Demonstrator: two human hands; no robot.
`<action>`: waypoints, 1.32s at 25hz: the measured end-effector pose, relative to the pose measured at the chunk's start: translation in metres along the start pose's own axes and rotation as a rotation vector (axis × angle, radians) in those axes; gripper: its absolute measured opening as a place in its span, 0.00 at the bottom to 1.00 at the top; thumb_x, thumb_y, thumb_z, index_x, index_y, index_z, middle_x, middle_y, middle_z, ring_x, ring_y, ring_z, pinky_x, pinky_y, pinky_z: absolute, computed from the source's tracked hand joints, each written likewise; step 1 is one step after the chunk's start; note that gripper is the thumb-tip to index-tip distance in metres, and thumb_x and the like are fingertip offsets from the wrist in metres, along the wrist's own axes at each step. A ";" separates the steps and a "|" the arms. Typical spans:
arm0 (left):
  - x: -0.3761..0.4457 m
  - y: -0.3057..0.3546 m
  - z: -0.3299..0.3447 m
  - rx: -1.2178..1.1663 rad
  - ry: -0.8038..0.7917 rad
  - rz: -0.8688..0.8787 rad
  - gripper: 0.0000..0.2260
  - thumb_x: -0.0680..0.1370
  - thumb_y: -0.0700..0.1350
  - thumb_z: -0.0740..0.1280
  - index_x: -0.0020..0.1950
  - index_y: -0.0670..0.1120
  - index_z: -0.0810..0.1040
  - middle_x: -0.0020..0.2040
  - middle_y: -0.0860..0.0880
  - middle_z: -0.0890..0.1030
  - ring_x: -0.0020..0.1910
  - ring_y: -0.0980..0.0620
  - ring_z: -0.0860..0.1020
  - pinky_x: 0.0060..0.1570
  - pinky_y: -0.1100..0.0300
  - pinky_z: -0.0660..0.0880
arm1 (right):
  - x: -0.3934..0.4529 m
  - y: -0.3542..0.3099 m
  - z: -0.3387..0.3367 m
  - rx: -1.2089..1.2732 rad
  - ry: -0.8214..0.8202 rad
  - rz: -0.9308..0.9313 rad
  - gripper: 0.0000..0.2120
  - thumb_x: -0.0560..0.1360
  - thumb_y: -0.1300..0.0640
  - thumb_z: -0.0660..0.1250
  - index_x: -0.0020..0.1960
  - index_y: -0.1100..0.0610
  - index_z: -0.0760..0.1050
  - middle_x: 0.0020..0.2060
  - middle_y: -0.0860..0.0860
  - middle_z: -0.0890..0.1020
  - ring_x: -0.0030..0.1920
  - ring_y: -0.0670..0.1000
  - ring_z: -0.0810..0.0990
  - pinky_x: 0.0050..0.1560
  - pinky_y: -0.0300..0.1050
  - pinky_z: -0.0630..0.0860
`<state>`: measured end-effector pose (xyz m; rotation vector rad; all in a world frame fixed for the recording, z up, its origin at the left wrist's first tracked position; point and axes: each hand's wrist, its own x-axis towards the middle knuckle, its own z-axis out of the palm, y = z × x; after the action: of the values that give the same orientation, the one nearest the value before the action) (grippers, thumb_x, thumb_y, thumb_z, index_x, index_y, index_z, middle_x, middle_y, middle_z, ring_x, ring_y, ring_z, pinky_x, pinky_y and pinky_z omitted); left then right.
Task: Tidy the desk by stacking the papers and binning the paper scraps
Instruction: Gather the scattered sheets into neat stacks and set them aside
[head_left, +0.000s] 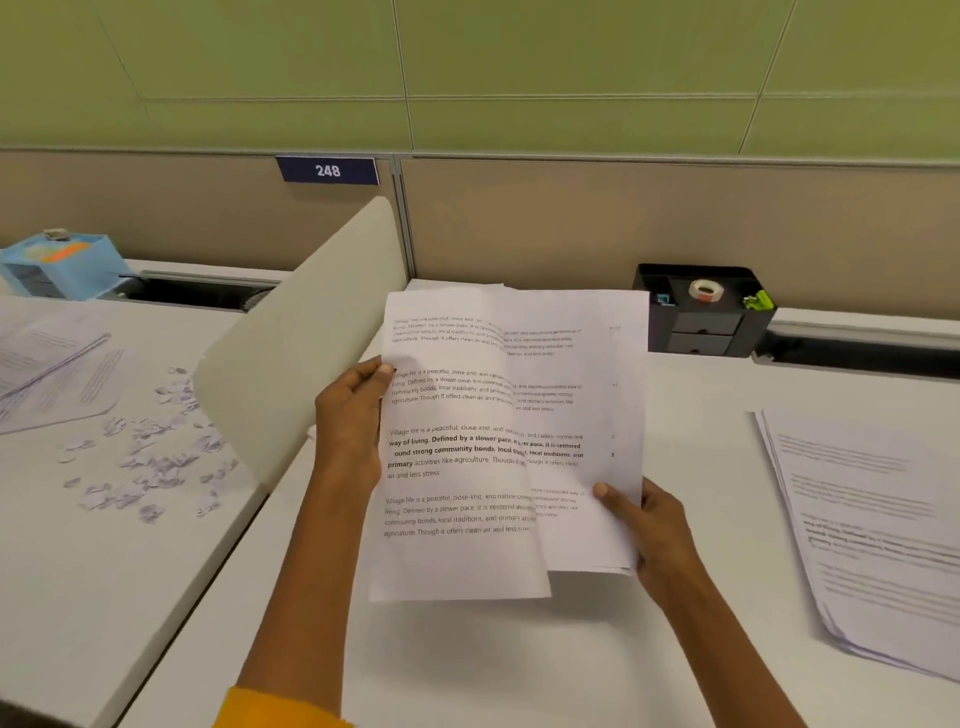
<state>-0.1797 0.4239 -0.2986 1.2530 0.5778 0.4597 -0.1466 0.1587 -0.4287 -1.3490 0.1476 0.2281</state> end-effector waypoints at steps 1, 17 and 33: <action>0.002 -0.002 0.000 -0.004 -0.020 -0.001 0.09 0.78 0.40 0.65 0.57 0.43 0.78 0.41 0.50 0.83 0.35 0.55 0.81 0.34 0.62 0.78 | 0.000 0.001 0.000 0.016 -0.002 0.010 0.12 0.71 0.63 0.71 0.54 0.59 0.79 0.47 0.53 0.86 0.47 0.54 0.85 0.48 0.49 0.82; 0.049 -0.044 -0.017 -0.060 0.047 -0.167 0.10 0.77 0.40 0.66 0.57 0.43 0.78 0.47 0.46 0.81 0.40 0.51 0.78 0.39 0.56 0.76 | -0.010 0.007 0.017 0.086 -0.077 0.130 0.19 0.66 0.60 0.76 0.56 0.62 0.78 0.49 0.57 0.85 0.48 0.58 0.84 0.41 0.47 0.82; 0.054 -0.075 0.003 0.245 -0.428 -0.166 0.16 0.72 0.34 0.70 0.58 0.45 0.76 0.53 0.44 0.82 0.50 0.45 0.81 0.50 0.46 0.79 | -0.023 0.009 0.043 -0.087 0.007 0.136 0.16 0.76 0.48 0.65 0.54 0.59 0.80 0.48 0.54 0.86 0.47 0.55 0.85 0.44 0.46 0.80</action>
<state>-0.1352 0.4354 -0.3792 1.4705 0.3743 -0.0252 -0.1719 0.2010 -0.4226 -1.4280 0.2380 0.3472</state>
